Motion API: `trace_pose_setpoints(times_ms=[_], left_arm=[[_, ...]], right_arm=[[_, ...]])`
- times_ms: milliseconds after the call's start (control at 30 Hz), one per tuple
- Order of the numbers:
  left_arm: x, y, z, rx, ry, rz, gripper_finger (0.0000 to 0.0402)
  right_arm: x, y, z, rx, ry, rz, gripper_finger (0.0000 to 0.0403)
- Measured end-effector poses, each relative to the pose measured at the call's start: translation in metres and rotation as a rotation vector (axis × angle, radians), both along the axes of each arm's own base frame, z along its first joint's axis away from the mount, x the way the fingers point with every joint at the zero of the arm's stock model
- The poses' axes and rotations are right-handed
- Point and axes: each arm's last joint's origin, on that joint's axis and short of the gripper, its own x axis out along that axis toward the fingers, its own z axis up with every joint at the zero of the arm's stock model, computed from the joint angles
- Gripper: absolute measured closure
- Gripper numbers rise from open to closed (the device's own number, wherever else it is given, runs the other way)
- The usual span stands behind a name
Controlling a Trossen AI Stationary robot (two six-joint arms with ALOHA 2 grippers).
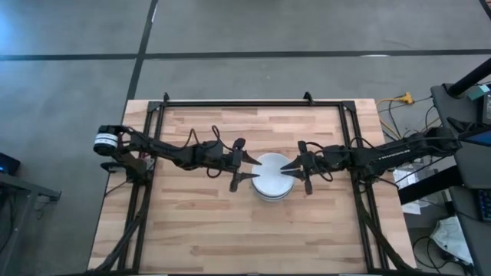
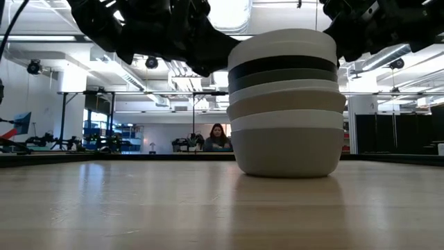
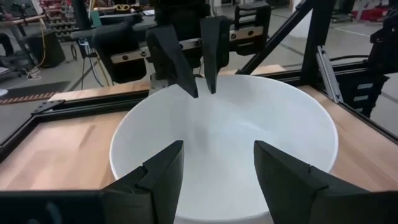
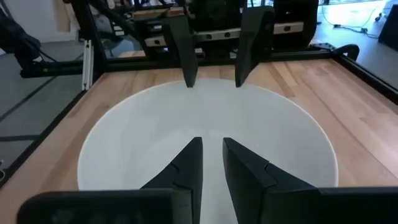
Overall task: Nest bowls inside each other
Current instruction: Stack the white bowl on top of the other white bowl, then return to Home Position
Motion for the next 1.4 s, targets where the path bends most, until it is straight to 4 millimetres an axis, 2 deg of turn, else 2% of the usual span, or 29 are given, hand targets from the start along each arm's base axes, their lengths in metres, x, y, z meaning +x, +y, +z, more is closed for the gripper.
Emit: trace_pose_setpoints(times_ms=[333,500,667,767,900,967,1133,1267,1400], left_arm=[[-0.004,0.001,0.007,0.006,-0.012,0.012,0.0221],[-0.01,0.001,0.022,0.009,-0.056,0.012,0.0221],[-0.024,0.0,0.036,0.017,-0.039,0.011,0.0221],[-0.038,0.0,0.049,0.036,-0.01,0.01,0.0231],[-0.062,-0.001,0.053,0.046,0.035,0.007,0.0271],[-0.078,-0.003,0.049,0.058,0.026,0.002,0.0302],[-0.118,-0.003,0.029,0.038,-0.022,0.017,0.0391],[-0.144,-0.001,0.019,0.028,-0.18,0.063,0.0396],[-0.165,0.003,0.018,0.066,-0.285,0.146,0.04]], right_arm=[[0.0,0.0,-0.002,-0.028,0.008,0.011,0.0344],[0.002,0.0,0.013,-0.056,-0.065,0.017,0.0344],[-0.005,0.0,0.022,-0.086,-0.094,0.022,0.0344],[-0.016,-0.002,0.026,-0.111,-0.089,0.027,0.0344],[-0.04,-0.004,0.031,-0.105,-0.119,0.017,0.0344],[-0.053,-0.006,0.028,-0.094,-0.17,0.012,0.0344],[-0.081,-0.009,0.006,-0.041,-0.356,-0.023,0.0353],[-0.095,-0.013,-0.013,-0.009,-0.537,-0.098,0.0376],[-0.1,-0.018,-0.004,-0.01,-0.601,-0.128,0.0393]])
